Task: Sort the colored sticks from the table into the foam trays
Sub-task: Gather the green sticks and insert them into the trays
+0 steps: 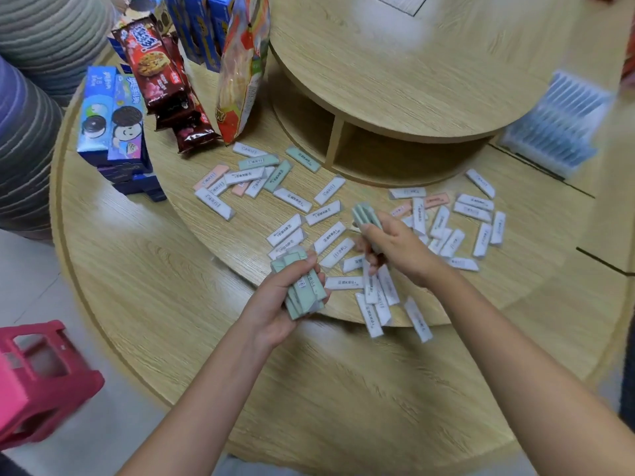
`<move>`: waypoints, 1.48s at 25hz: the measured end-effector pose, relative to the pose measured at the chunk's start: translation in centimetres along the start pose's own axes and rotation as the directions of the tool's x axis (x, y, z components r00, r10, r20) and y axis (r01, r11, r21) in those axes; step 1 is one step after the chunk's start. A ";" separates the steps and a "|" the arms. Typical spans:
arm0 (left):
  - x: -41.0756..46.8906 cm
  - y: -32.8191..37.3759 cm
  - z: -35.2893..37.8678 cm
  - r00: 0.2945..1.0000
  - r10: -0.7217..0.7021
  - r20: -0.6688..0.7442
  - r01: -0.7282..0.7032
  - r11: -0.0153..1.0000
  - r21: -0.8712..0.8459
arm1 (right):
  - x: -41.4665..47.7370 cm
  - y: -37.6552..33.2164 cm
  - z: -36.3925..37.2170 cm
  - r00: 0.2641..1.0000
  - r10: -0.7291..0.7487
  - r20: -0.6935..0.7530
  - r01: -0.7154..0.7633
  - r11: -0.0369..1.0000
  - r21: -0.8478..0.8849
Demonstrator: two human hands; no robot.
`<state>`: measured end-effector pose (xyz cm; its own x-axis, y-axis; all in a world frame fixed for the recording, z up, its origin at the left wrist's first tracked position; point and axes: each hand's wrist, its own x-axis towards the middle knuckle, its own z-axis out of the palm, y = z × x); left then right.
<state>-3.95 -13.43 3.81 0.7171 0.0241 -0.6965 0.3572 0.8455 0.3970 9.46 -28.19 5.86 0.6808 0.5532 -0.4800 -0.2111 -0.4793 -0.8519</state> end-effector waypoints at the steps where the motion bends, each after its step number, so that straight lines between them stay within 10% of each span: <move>1: -0.3 -0.4 0.2 1.000 -0.011 0.015 0.011 1.000 0.019 | -1.7 1.1 0.7 1.000 0.013 -0.018 -0.012 0.996 0.084; 6: -1.8 -4.6 1.4 0.986 -0.143 0.088 0.123 0.972 0.200 | -10.3 5.9 3.5 0.978 0.149 -0.143 -0.083 0.919 0.387; 14: -4.1 -16.8 8.4 0.919 -0.362 0.154 0.258 0.850 0.460 | -24.0 15.6 1.6 0.832 0.243 -0.498 -0.070 0.938 0.341; 25: -4.1 -41.1 23.5 0.860 -0.480 0.171 0.355 0.805 0.476 | -40.6 28.4 -20.6 0.731 0.269 -0.627 -0.130 0.957 0.260; 37: 9.7 -48.0 42.8 0.906 -0.392 0.160 0.258 0.812 0.524 | -37.2 33.4 -44.7 0.684 0.257 -0.682 -0.105 0.961 0.258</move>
<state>11.47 -76.61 3.54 0.6055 -0.3944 -0.6912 0.7888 0.4127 0.4555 8.48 -95.23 4.60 0.8900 -0.2097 -0.4048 -0.4547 -0.3428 -0.8221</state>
